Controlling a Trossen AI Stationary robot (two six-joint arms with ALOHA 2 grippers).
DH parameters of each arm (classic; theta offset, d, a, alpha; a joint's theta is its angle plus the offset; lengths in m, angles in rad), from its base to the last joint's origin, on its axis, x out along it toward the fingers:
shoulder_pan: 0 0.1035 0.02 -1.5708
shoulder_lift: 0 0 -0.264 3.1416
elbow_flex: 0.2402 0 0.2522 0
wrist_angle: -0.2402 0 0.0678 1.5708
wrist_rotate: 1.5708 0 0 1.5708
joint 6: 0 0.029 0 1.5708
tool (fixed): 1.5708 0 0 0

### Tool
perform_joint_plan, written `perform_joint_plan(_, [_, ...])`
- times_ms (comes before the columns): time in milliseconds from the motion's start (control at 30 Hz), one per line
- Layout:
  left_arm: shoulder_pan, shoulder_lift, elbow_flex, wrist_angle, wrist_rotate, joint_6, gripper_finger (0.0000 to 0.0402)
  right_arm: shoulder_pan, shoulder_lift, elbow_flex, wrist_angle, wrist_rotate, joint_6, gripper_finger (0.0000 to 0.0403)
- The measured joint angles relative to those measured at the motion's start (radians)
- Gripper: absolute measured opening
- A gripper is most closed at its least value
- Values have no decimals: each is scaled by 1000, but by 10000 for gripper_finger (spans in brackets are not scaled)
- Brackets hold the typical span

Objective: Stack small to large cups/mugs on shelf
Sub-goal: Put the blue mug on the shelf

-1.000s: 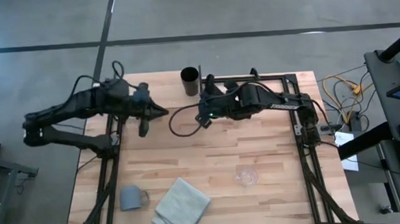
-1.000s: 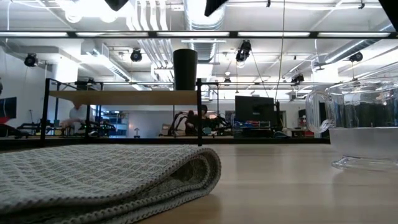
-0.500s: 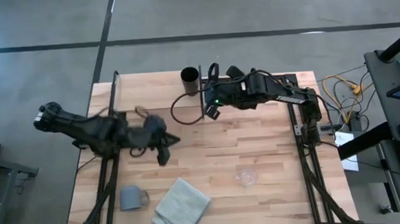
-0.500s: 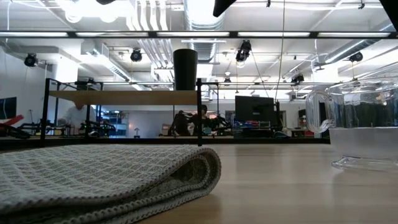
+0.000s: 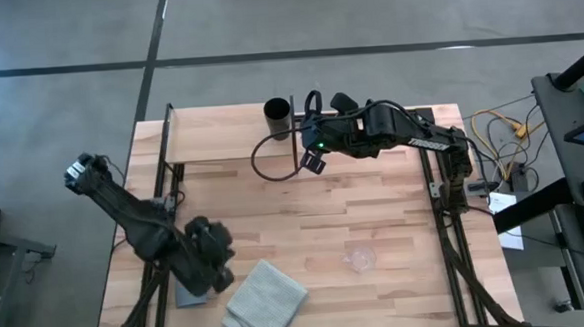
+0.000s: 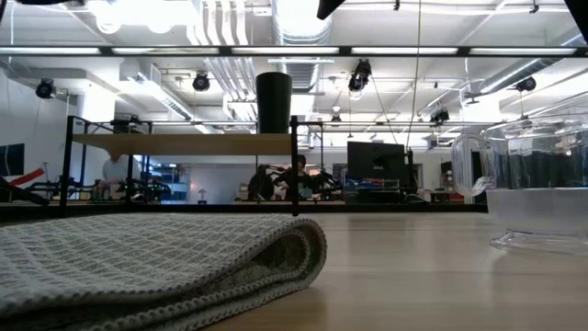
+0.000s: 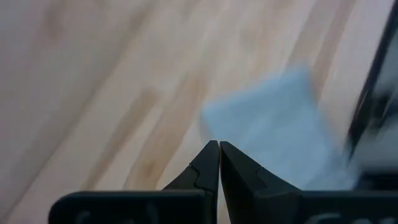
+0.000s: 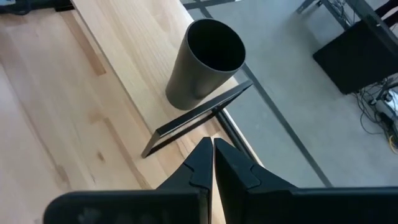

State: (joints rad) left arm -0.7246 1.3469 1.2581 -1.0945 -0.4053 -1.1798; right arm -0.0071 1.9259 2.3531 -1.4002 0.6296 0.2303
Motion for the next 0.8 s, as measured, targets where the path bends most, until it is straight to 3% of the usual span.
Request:
perform_joint_plan(133, [-36,50,8,-130,142,36,0,0,1,0,0,0,-3,9])
perform_joint_plan(267, [-63,76,37,-142,238,33,0,-1,1,0,4,-35,-3,9])
perform_joint_plan(400, [-107,116,115,-146,247,34,0,-7,6,-1,80,-201,-17,9])
perform_joint_plan(567, [-190,174,191,-166,253,-35,0,-6,6,-37,295,-384,-47,9])
perform_joint_plan(800, [-336,259,204,-198,353,-227,0,-8,7,-165,512,-520,-18,9])
